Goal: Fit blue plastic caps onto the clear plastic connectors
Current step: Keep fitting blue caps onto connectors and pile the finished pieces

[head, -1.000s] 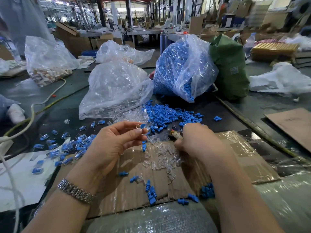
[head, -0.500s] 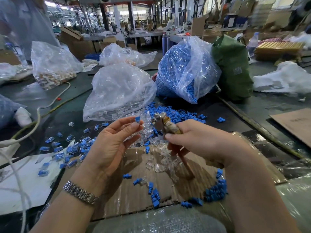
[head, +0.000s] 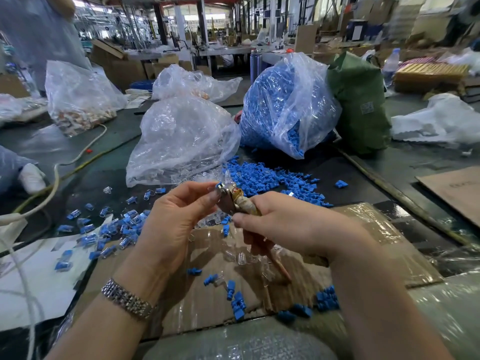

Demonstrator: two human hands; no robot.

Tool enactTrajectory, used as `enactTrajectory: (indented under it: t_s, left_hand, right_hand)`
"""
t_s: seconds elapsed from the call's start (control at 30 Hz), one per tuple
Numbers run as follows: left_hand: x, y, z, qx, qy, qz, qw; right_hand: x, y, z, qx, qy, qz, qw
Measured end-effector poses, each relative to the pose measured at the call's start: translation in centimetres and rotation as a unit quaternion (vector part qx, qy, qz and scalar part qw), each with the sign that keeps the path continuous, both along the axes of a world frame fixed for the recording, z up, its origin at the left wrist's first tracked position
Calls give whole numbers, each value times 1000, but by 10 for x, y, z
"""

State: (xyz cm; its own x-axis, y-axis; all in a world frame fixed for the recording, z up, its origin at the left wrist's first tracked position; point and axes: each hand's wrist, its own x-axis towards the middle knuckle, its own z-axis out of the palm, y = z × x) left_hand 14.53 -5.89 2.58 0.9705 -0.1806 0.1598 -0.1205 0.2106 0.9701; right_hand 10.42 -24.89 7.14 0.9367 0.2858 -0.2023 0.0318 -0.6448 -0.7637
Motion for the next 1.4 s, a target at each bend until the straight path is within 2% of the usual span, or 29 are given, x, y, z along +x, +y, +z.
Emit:
enactTrajectory:
  t_s: [0.13, 0.3, 0.37, 0.43, 0.5, 0.57, 0.63, 0.7, 0.73, 0.77, 0.8, 0.9, 0.93, 1.0, 1.1, 1.27, 1.4]
  left_hand:
    - [-2, -2, -2, 47, -34, 24, 998]
    - [-3, 0, 1, 64, -75, 46, 994]
    - [-1, 2, 2, 78, -89, 79, 990]
    - [1, 8, 3, 145, -113, 145, 972]
    - [3, 17, 2, 218, -133, 220, 941]
    - [3, 25, 1, 308, -125, 291, 897]
    - [3, 31, 3, 450, -102, 326, 825]
    - [1, 32, 6, 571, -91, 316, 752]
    - [-1, 30, 7, 599, -94, 306, 734]
    - [-3, 27, 8, 601, -109, 291, 736]
    - [-4, 24, 9, 588, -133, 262, 753]
    - [-11, 15, 8, 521, -171, 114, 828]
    - [-13, 13, 7, 513, -164, 68, 840]
    - [-13, 11, 4, 521, -155, 12, 839]
    - [-10, 13, 3, 544, -153, -10, 825]
    - [-8, 11, 0, 543, -153, -16, 826]
    - [-8, 9, -4, 546, -149, -16, 825]
  right_hand:
    - [0, -1, -4, -1, -5, -11, 1000]
    - [2, 3, -3, 0, -33, -6, 999]
    - [1, -1, 0, 2, -45, -1, 999]
    - [-1, -10, 3, 1, -63, -26, 998]
    - [2, -22, 2, -23, -85, -81, 993]
    - [8, -31, -3, -104, -89, -135, 981]
    - [12, -35, -10, -208, -73, -173, 960]
    - [15, -36, -17, -281, -52, -190, 939]
    - [16, -35, -19, -301, -38, -194, 933]
    - [16, -35, -21, -314, -28, -197, 928]
    - [16, -33, -22, -322, -20, -199, 925]
    - [20, -29, -26, -344, -28, -209, 915]
    - [21, -26, -27, -353, -51, -211, 910]
    - [26, -14, -27, -321, -123, -184, 921]
    - [32, 13, -26, -226, -190, -89, 951]
    - [38, 34, -36, -279, -205, -16, 938]
    - [41, 36, -40, -279, -203, 6, 938]
